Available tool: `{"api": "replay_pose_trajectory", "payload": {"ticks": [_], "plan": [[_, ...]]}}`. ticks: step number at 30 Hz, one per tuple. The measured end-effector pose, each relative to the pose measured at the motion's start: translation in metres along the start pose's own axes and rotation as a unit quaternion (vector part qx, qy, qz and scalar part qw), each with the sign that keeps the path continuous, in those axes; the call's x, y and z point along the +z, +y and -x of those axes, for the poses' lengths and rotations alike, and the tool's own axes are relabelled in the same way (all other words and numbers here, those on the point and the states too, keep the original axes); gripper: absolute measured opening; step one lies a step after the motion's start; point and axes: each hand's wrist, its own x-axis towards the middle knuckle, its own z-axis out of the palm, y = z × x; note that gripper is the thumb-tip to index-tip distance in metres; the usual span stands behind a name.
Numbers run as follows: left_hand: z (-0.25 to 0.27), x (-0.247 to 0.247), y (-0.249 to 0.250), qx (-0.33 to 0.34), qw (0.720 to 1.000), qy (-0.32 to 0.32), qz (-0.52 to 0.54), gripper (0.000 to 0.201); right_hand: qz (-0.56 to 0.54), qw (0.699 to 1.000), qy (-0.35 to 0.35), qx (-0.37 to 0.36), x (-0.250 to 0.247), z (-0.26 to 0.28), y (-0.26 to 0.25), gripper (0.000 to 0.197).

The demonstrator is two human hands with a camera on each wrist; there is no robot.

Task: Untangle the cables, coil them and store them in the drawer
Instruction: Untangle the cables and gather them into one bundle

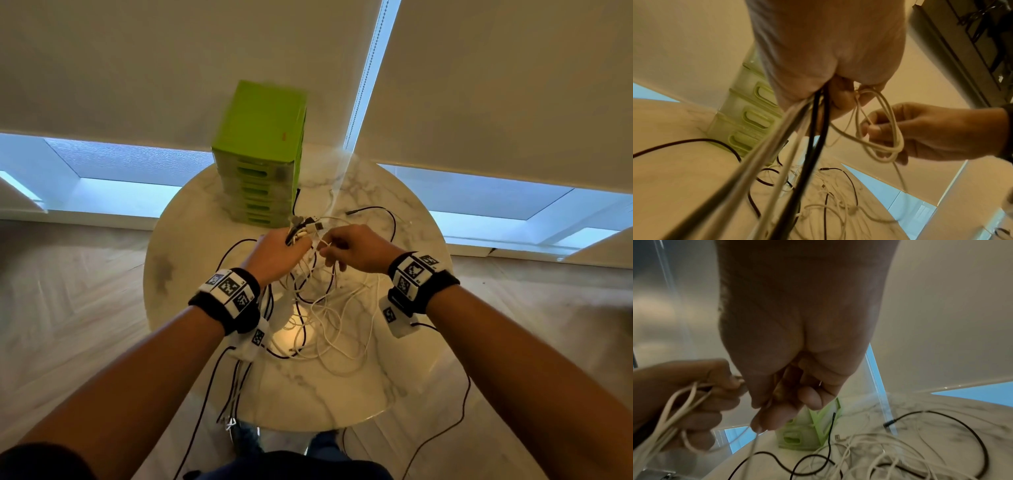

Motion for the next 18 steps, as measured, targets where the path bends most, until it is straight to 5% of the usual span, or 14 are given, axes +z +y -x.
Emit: {"api": "replay_pose_trajectory", "payload": {"ticks": [8, 15, 18], "plan": [[0.001, -0.004, 0.018, -0.023, 0.986, 0.043, 0.161, 0.028, 0.029, 0.993, -0.104, 0.047, 0.02, 0.014, 0.011, 0.022], [0.007, 0.015, 0.026, 0.024, 0.988, -0.052, 0.14, 0.032, 0.077, 0.985, 0.051, 0.145, 0.001, 0.073, 0.037, 0.04], [0.014, 0.035, 0.034, 0.045, 0.989, -0.069, 0.124, 0.034, 0.085, 0.976, 0.038, 0.195, -0.002, 0.11, 0.044, 0.039]]}}
